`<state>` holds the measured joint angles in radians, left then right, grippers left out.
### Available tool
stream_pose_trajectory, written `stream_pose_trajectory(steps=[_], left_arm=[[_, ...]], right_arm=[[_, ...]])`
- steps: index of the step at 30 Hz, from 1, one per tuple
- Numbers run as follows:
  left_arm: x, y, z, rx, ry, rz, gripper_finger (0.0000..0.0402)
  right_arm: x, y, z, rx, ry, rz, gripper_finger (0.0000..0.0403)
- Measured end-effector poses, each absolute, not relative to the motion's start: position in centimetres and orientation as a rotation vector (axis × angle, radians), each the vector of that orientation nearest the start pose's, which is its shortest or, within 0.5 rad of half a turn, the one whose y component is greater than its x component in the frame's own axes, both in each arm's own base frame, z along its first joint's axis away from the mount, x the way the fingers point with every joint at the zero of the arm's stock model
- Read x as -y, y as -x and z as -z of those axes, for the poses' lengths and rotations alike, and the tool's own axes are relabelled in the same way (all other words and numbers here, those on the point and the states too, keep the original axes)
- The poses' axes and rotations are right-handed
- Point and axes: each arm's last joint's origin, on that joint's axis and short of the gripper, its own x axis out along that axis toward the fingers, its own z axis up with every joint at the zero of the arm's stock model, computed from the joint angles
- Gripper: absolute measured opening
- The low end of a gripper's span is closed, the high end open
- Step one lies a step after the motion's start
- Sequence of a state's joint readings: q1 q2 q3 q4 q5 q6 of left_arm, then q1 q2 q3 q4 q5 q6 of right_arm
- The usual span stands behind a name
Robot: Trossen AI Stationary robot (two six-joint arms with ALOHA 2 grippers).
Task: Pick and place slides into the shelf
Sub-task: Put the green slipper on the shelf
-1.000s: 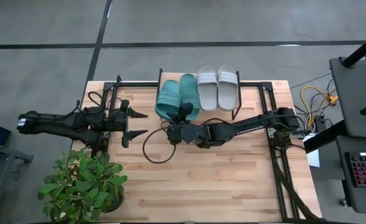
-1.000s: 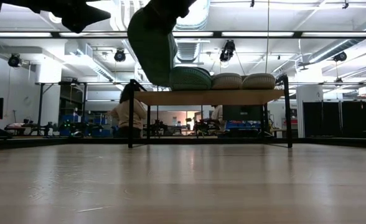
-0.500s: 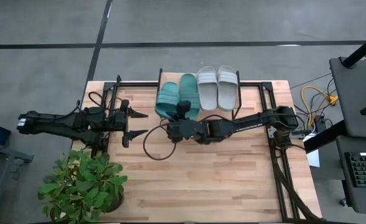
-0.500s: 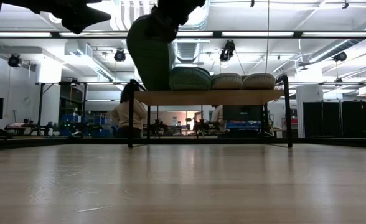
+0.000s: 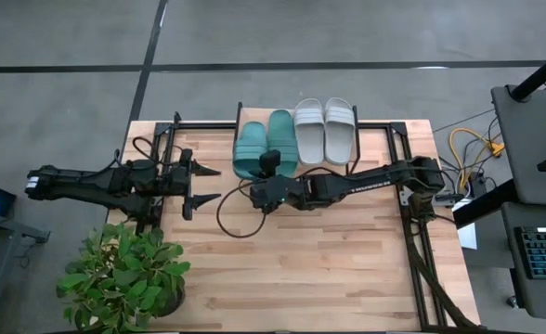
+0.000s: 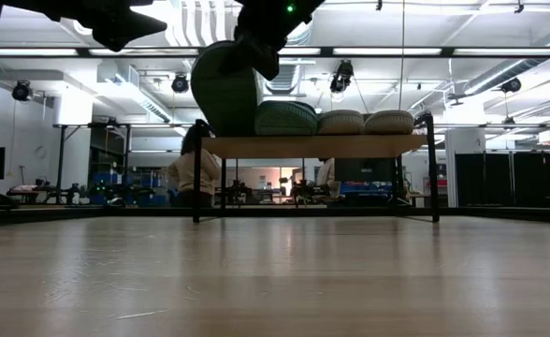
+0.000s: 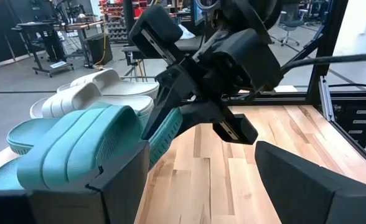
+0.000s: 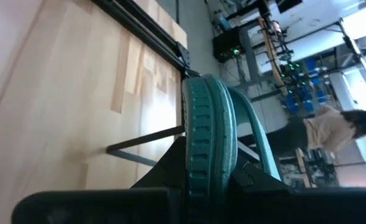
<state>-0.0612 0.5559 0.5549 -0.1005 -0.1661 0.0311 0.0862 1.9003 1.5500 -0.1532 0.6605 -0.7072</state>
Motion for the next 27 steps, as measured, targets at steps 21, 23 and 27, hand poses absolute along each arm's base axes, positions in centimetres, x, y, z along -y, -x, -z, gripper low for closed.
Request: stream_pose_trajectory(steps=[21,23,27], left_arm=[[0.4,-13.9,-29.1,-0.114,-0.044,-0.103,0.0276],[0.4,-13.9,-29.1,-0.116,-0.044,-0.103,0.0276],[0.4,-14.0,-29.0,-0.121,-0.045,-0.103,0.0276]], right_arm=[[0.2,-43.5,-27.7,-0.658,0.719,0.391,0.0097],[0.3,-43.5,-27.7,-0.652,0.687,0.404,0.0118],[0.3,-43.5,-27.7,-0.642,0.619,0.428,0.0148]])
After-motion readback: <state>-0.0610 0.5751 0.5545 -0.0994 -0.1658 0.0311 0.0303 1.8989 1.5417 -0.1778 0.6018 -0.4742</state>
